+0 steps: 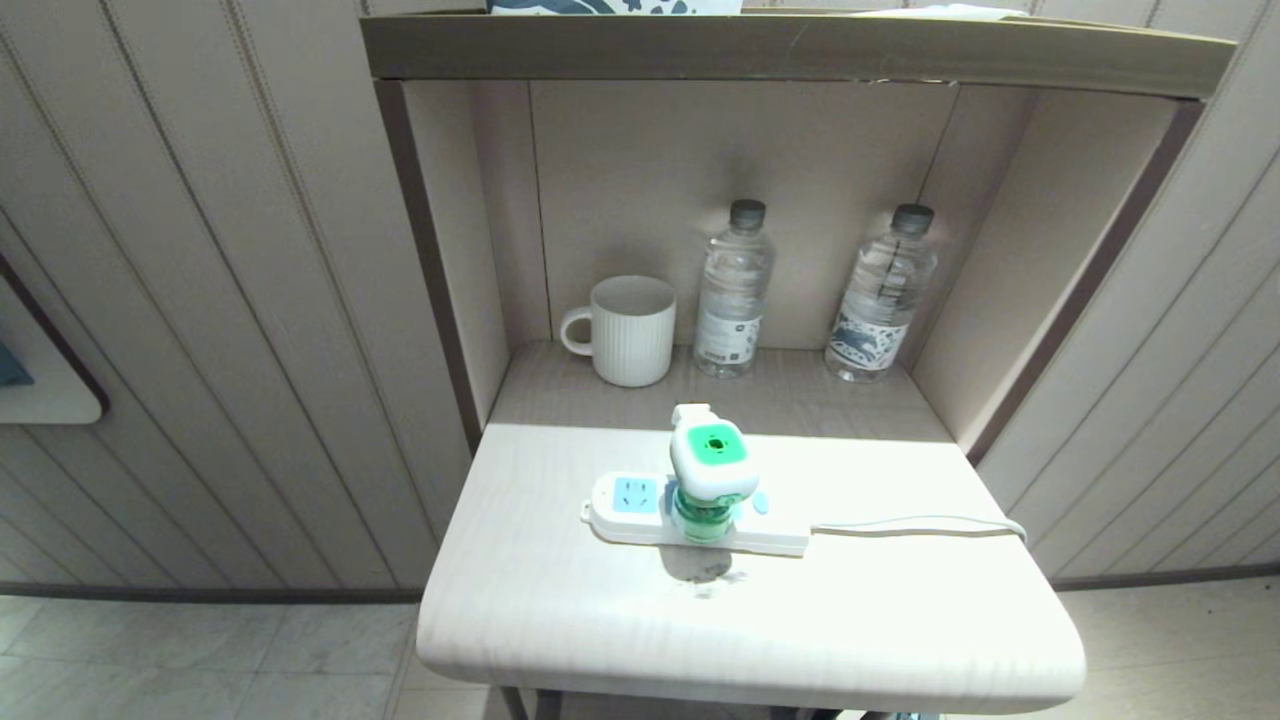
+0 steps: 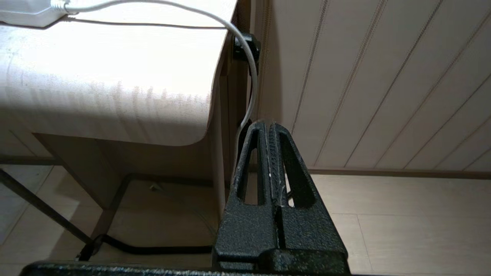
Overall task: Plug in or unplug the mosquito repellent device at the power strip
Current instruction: Pick up the mosquito repellent liquid
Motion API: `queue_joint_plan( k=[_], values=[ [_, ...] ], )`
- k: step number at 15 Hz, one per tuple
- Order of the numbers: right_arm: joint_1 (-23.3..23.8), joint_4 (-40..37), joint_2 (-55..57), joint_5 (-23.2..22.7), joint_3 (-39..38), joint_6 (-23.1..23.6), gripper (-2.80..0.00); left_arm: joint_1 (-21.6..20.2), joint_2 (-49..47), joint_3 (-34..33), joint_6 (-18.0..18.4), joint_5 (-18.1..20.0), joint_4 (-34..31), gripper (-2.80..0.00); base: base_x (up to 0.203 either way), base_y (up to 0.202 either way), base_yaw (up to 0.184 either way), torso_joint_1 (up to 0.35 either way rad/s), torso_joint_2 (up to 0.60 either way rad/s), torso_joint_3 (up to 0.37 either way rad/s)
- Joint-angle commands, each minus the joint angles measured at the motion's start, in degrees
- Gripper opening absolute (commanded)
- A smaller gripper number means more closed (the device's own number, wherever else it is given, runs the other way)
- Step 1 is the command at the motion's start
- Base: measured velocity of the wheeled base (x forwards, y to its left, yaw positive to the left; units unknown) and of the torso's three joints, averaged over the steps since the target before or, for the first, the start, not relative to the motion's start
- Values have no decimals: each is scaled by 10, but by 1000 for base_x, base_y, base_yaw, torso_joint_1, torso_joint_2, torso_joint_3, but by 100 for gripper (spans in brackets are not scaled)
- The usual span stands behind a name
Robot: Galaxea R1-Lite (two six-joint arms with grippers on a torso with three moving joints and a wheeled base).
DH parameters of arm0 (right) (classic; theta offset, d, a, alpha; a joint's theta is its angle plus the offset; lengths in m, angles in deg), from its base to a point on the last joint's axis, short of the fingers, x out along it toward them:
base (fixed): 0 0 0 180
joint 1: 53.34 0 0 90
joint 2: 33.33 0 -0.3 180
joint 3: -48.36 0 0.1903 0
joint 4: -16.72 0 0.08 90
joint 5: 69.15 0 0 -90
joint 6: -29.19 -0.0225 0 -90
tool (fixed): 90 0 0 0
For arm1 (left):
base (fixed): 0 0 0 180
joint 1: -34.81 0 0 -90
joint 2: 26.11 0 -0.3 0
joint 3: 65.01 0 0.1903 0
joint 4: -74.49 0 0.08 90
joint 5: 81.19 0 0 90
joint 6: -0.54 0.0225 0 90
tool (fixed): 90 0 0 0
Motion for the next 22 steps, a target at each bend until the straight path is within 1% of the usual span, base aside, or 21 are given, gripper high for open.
queue_joint_plan(
  k=[1,3,5,7,10,12,13,14,15,16,17,18,21,22],
  values=[
    [0,-35,1,-9,62,-1,-280,0,-1,0,0,0,-1,-280,0,0,0,0,0,0],
    [-1,-106,12,-26,156,-1,-280,0,-1,0,0,0,-1,-280,0,0,0,0,0,0],
    [-1,-132,65,-53,238,-1,-280,0,-1,0,0,0,0,-280,0,0,0,0,0,0],
    [2,-140,135,-76,308,-1,-280,0,-1,0,0,0,0,-280,0,0,0,0,0,0],
    [4,-138,293,-104,412,-11,-280,0,0,0,0,0,-1,-280,0,0,0,0,0,0],
    [2,-136,401,-133,485,-13,-280,0,0,0,0,0,0,-280,0,0,0,0,0,0],
    [-4,-136,449,-145,524,-14,-280,0,-1,0,0,0,0,-280,0,0,0,0,0,0],
    [-23,-137,493,-153,567,-15,-280,0,-1,0,0,0,0,-280,0,0,0,0,0,0],
    [-65,-138,522,-152,597,-16,-280,0,-1,0,0,0,0,-280,0,0,0,0,0,0],
    [-120,-140,544,-137,616,-16,-280,0,0,0,0,0,0,-280,0,0,0,0,0,0],
    [-188,-141,568,-98,633,-18,-280,0,-1,0,0,0,0,-280,0,0,0,0,0,0],
    [-263,-141,594,-34,648,-20,-280,0,-1,0,0,0,0,-280,0,0,0,0,0,0],
    [-501,-113,664,218,671,-44,-280,0,0,0,0,0,0,-280,0,0,0,0,0,0],
    [-558,-92,687,293,674,-51,-280,0,-1,0,0,0,0,-280,0,0,0,0,0,0]
  ],
)
